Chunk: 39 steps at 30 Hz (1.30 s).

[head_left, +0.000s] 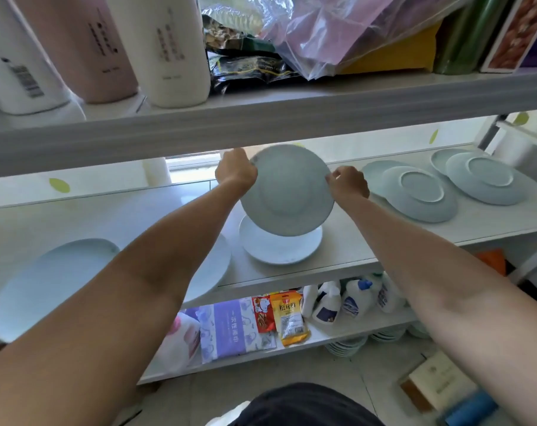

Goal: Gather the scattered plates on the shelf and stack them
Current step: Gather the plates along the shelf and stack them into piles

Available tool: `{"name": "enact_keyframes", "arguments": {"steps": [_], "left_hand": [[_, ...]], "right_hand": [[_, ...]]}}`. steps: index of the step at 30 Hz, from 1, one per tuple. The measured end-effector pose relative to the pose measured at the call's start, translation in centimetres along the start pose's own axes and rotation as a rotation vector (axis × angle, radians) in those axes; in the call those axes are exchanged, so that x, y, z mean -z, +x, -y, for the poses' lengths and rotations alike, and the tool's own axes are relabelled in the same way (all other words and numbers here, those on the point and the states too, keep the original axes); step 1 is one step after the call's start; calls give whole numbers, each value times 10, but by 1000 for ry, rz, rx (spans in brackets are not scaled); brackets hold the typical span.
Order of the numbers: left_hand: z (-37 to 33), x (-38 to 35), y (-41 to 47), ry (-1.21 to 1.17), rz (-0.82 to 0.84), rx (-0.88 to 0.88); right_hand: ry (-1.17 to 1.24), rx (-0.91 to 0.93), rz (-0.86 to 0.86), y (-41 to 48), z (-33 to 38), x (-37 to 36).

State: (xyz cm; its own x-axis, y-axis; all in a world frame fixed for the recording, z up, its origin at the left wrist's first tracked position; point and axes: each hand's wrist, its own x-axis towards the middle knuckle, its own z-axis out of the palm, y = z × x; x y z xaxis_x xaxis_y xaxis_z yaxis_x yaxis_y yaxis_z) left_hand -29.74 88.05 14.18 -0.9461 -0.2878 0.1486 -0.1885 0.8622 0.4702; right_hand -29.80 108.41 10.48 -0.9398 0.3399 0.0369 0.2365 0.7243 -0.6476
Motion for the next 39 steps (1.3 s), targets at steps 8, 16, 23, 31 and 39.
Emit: {"name": "enact_keyframes", "arguments": {"steps": [8, 16, 23, 31, 39], "left_hand": [[44, -39, -11, 16, 204, 76], [58, -58, -18, 29, 287, 69], [65, -64, -12, 53, 324, 74], [57, -63, -2, 447, 304, -83], [11, -77, 23, 490, 278, -422]], "right_hand": [[-205, -64, 170, -28, -14, -28], [-418, -27, 236, -39, -15, -40], [-511, 5, 259, -38, -14, -51], [-727, 83, 222, -29, -9, -50], [-827, 92, 105, 9, -33, -15]]}}
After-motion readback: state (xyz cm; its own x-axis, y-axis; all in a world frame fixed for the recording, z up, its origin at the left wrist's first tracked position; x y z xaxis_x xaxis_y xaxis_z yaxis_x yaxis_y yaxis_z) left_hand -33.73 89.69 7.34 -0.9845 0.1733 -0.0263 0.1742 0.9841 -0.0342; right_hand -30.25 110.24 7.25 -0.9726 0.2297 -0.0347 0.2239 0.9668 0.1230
